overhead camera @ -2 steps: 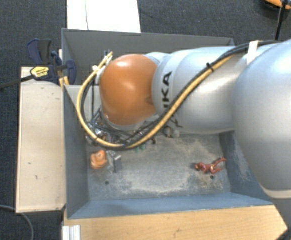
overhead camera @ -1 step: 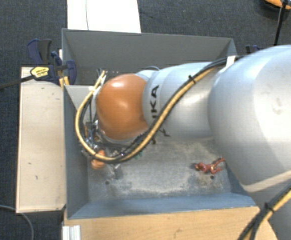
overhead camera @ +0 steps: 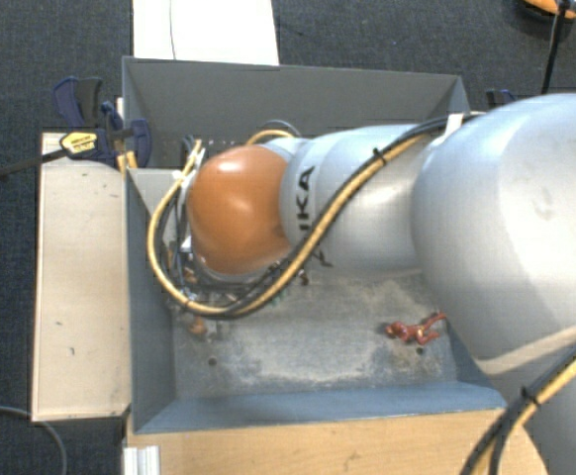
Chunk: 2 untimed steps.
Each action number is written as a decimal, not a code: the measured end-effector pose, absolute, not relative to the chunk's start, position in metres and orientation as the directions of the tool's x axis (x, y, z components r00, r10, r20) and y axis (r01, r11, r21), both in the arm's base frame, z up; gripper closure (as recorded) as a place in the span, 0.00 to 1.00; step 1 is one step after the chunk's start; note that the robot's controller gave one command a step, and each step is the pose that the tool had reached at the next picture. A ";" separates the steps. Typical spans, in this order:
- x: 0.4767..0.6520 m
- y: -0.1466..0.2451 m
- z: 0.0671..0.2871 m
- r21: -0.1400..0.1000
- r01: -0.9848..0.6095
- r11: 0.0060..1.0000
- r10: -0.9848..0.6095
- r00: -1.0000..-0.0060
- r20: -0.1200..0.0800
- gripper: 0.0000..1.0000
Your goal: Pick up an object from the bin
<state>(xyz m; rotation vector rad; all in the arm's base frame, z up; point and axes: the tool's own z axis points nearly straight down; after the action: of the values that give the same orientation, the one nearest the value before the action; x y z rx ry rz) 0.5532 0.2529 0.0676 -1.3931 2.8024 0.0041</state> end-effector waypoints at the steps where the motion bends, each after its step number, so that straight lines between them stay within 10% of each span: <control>1: 0.554 0.253 0.070 -0.003 -0.812 0.584 -0.812 -0.584 -0.011 1.00; 2: 0.554 0.252 0.074 -0.002 -0.813 0.583 -0.813 -0.583 -0.009 1.00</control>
Offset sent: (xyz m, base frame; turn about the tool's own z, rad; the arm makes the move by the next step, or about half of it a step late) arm -0.0001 0.0000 0.0506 0.0000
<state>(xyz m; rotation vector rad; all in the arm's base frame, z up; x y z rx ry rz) 0.5539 0.2522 0.0741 -1.4304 2.7863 0.0033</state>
